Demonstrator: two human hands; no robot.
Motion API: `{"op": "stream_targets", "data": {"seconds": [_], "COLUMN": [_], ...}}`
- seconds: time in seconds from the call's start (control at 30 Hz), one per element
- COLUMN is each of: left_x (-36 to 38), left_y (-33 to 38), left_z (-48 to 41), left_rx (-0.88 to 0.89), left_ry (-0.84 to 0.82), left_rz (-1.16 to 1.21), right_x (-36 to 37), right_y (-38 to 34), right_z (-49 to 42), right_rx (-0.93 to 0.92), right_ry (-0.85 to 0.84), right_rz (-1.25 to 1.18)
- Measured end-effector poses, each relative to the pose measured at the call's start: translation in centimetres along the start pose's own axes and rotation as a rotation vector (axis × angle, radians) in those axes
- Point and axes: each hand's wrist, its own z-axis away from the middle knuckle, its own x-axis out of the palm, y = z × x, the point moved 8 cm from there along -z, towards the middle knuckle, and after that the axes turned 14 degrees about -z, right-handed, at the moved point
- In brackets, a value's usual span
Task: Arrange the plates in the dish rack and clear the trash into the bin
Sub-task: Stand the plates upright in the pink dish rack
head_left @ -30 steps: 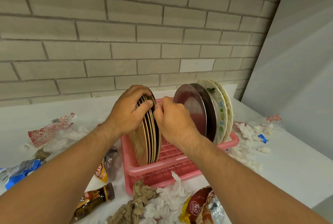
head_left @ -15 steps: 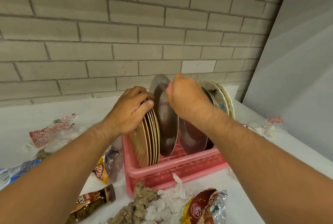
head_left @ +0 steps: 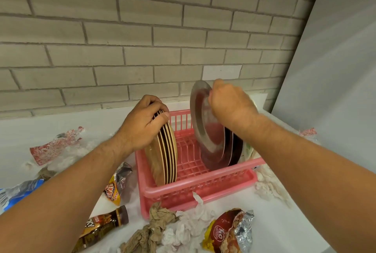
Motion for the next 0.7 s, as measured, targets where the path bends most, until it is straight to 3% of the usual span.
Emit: {"op": "stream_targets", "data": {"seconds": [0.27,0.5,0.7], "left_x": [0.1,0.2,-0.3], "left_y": [0.1,0.0,0.0], "left_z": [0.0,0.0,0.3], "left_rx": [-0.006,-0.009,-0.045], "left_ry": [-0.003,-0.007,0.033], "left_rz": [-0.009,-0.019,-0.035], "right_x": [3.1,2.2,1.6], "right_y": [0.2,1.4,1.8], "right_z": [1.4,1.7,1.6], "right_rx": [-0.032,0.044,-0.022], "right_ry": [-0.108,-0.146,-0.090], "right_rz": [0.074,0.136,0.209]}}
